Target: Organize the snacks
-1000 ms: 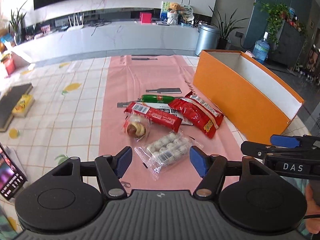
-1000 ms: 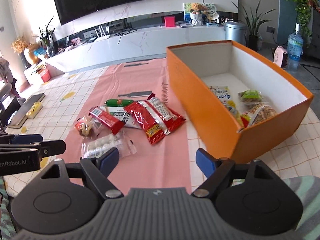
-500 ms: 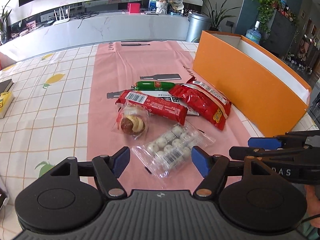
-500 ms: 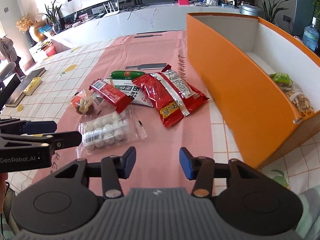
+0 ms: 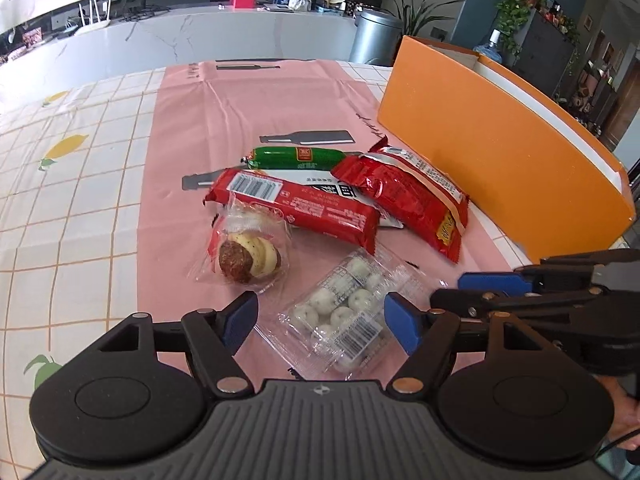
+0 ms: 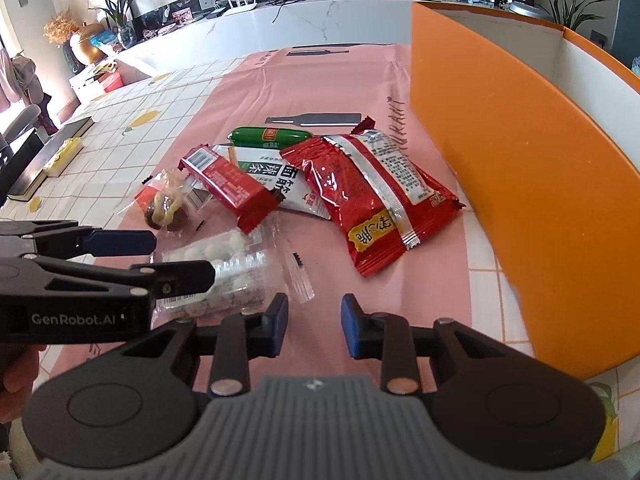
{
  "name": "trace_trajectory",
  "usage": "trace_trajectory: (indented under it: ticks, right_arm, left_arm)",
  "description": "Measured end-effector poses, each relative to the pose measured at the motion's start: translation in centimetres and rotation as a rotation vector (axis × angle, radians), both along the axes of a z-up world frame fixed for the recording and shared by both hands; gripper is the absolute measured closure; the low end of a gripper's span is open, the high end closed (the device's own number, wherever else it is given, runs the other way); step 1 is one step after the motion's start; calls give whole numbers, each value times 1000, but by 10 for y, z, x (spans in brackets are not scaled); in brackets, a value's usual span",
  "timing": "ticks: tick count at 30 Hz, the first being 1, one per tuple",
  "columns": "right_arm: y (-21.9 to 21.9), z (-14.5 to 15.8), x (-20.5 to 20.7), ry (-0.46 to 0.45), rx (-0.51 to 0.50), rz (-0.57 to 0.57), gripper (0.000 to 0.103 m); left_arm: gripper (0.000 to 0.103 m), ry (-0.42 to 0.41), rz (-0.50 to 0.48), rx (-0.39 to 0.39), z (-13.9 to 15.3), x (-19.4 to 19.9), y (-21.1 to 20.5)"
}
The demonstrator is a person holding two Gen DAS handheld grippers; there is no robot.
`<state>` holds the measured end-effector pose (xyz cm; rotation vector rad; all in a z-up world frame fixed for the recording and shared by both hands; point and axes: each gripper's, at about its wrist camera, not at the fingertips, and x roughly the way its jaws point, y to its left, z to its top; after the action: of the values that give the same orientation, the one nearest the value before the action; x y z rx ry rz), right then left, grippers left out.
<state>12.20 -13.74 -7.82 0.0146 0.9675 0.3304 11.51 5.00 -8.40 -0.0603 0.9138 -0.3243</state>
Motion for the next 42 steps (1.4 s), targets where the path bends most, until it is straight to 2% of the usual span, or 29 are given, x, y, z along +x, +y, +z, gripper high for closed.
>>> trace_trajectory:
  ticks: [5, 10, 11, 14, 18, 19, 21, 24, 26, 28, 31, 34, 37, 42]
  right_arm:
    - [-4, -1, 5, -12, 5, -27, 77]
    - [-11, 0, 3, -14, 6, -56, 76]
    - [-13, 1, 2, -16, 9, -61, 75]
    - [-17, 6, 3, -32, -2, -57, 74]
    - [-18, 12, 9, -70, -55, 22, 61]
    - [-17, 13, 10, -86, -79, 48, 55]
    - [-14, 14, 14, -118, -124, 99, 45]
    - [-11, 14, 23, -146, -160, 156, 39]
    - [-9, 12, 31, -156, -178, 177, 35]
    - [-6, 10, 38, -168, -191, 197, 28]
    - [0, 11, 52, -196, -194, 227, 26]
    - [6, 9, 62, -224, -203, 254, 23]
    - [13, 2, 67, -232, -214, 276, 19]
    - [15, -11, 76, -169, -191, 246, 22]
  left_arm:
    - [19, 46, -81, -29, 4, -14, -3]
    - [17, 9, -89, 67, 8, -18, -22]
    - [14, 7, -98, 81, 7, -16, -27]
    - [14, 2, -147, 137, 2, -11, -41]
    - [14, -15, -166, 214, -6, -2, -55]
    - [14, -19, -166, 216, -6, 1, -57]
    - [14, -12, -155, 202, -7, 6, -58]
    - [21, 14, -126, 167, -9, 13, -57]
    - [34, 14, -108, 165, -8, 14, -56]
    - [36, 28, -85, 149, -6, 14, -52]
    - [38, 30, -28, 182, -4, 11, -47]
    - [38, 44, 43, 172, -3, 8, -37]
    - [38, 46, 75, 168, -2, 7, -32]
    - [38, 54, 91, 158, -1, 7, -30]
